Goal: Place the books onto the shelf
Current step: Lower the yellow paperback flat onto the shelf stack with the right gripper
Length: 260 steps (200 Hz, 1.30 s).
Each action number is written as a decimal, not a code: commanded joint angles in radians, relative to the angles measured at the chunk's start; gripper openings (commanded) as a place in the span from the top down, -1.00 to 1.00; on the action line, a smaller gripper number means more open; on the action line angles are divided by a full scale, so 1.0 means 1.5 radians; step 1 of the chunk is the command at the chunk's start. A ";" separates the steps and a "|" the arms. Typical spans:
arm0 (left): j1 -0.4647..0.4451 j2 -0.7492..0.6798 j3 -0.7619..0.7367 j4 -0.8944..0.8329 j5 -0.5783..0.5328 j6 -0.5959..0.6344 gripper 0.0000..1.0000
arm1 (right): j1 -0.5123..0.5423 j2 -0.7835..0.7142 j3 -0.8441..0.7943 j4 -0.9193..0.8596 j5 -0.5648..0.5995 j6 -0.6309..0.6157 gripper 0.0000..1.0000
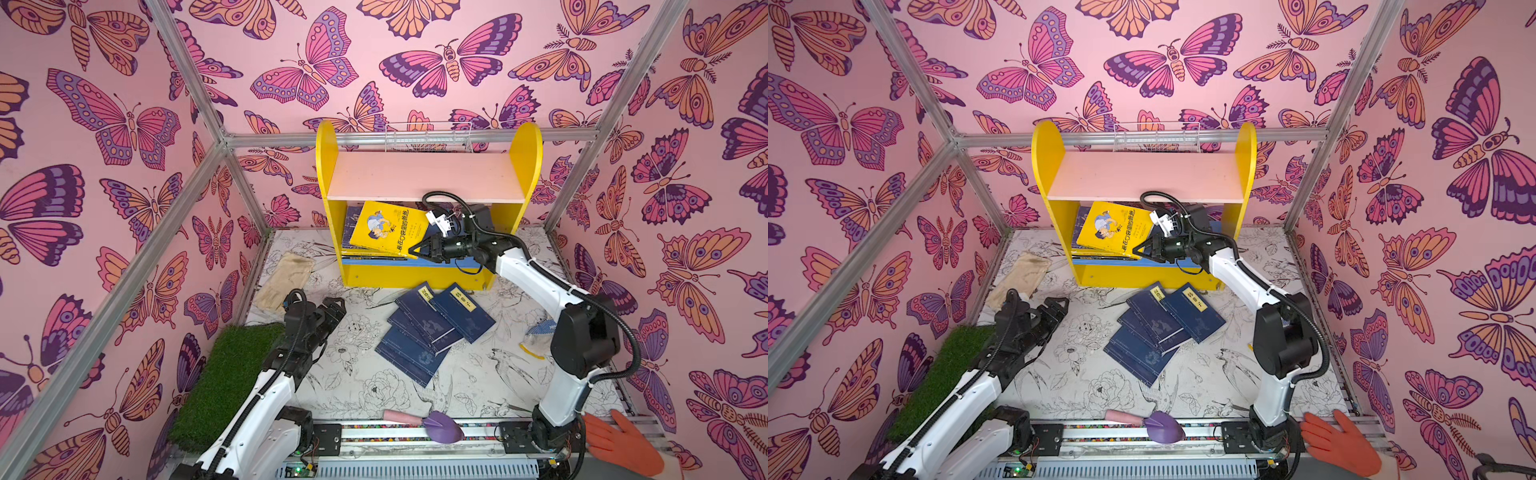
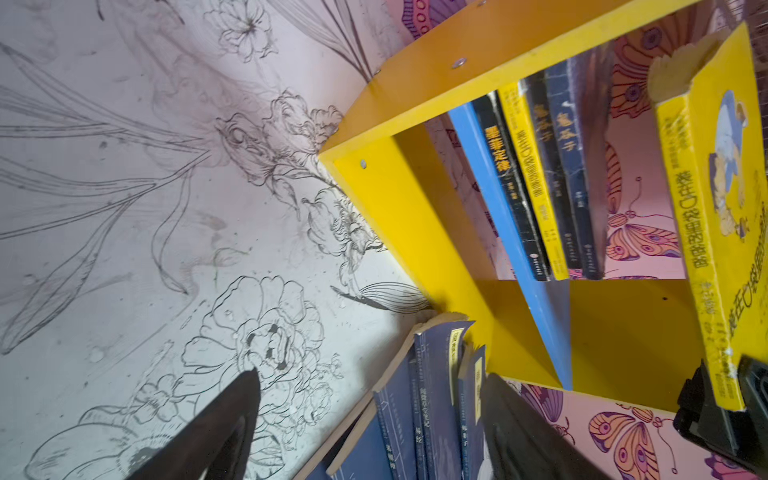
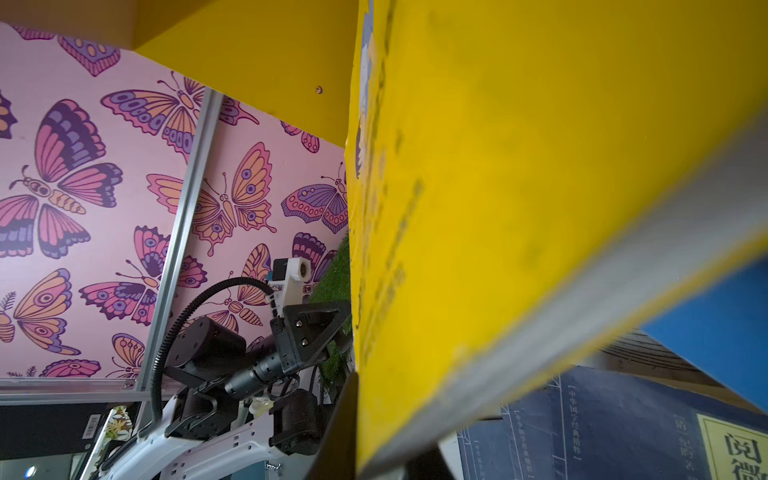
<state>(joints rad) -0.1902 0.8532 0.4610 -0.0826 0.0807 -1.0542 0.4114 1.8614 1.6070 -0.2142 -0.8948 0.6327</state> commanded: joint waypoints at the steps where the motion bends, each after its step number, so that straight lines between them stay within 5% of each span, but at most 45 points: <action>1: 0.003 0.002 0.005 -0.038 -0.007 0.017 -0.69 | -0.007 0.020 0.067 0.003 -0.023 -0.033 1.00; 87: 0.003 0.019 0.004 -0.040 0.008 0.013 -0.69 | -0.007 0.144 0.231 -0.077 -0.063 -0.046 0.98; 121: 0.002 0.020 0.004 -0.040 0.009 0.013 -0.69 | -0.008 0.180 0.293 -0.106 -0.004 -0.035 0.26; 155: 0.002 0.022 0.004 -0.040 0.016 0.006 -0.69 | -0.008 0.160 0.295 -0.134 0.087 -0.047 -0.14; 211: 0.003 0.022 -0.003 -0.037 0.019 0.004 -0.69 | -0.001 0.089 0.200 -0.100 0.253 -0.050 -0.24; 260: 0.003 0.026 -0.004 -0.036 0.025 0.007 -0.68 | 0.003 0.043 0.124 -0.023 0.263 -0.057 -0.23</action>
<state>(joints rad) -0.1902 0.8864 0.4610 -0.1135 0.1081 -1.0409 0.4191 2.0022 1.8030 -0.3592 -0.5503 0.5705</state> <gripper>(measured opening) 0.843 0.617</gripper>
